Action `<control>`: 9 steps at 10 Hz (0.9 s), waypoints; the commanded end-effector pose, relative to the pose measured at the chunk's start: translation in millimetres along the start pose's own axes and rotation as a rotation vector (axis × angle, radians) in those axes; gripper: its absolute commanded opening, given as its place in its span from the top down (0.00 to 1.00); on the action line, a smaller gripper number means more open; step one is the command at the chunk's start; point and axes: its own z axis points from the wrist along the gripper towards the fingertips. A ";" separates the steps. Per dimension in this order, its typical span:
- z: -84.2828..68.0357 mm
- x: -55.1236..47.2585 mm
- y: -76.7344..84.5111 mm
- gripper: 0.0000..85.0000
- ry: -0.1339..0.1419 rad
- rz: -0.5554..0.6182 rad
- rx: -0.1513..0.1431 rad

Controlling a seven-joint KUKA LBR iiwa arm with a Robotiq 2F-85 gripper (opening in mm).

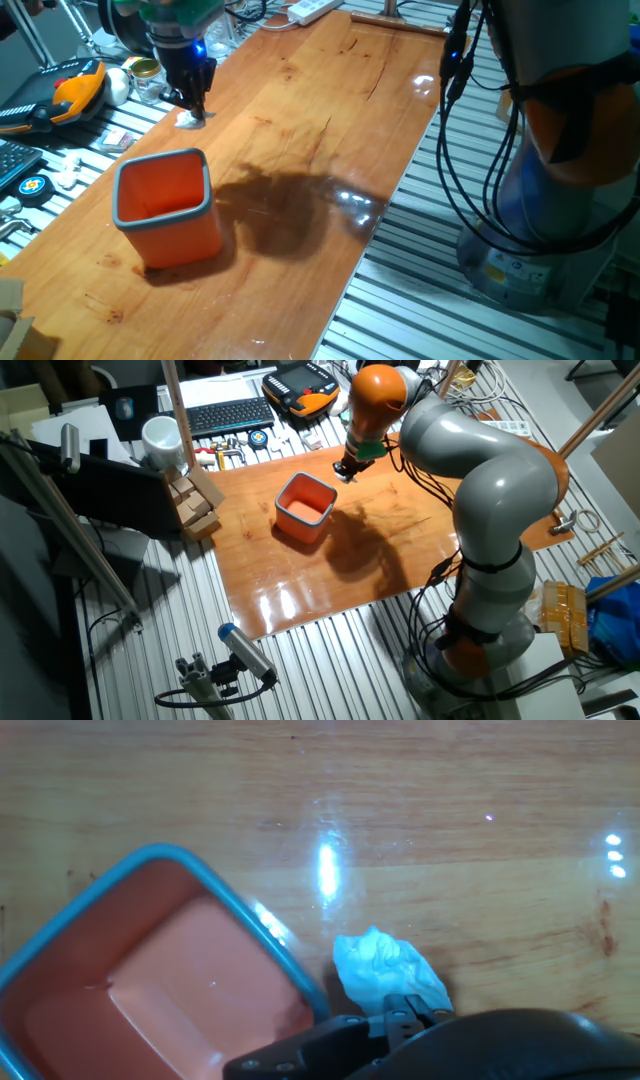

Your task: Put the garbage in the trash can

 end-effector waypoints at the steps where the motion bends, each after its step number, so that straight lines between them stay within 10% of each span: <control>1: -0.2 -0.1 -0.5 1.00 0.001 -0.001 -0.003; 7: -1.2 -1.0 2.5 1.00 0.025 -0.001 -0.051; 9: -16.2 -8.7 26.8 1.00 0.029 0.007 -0.042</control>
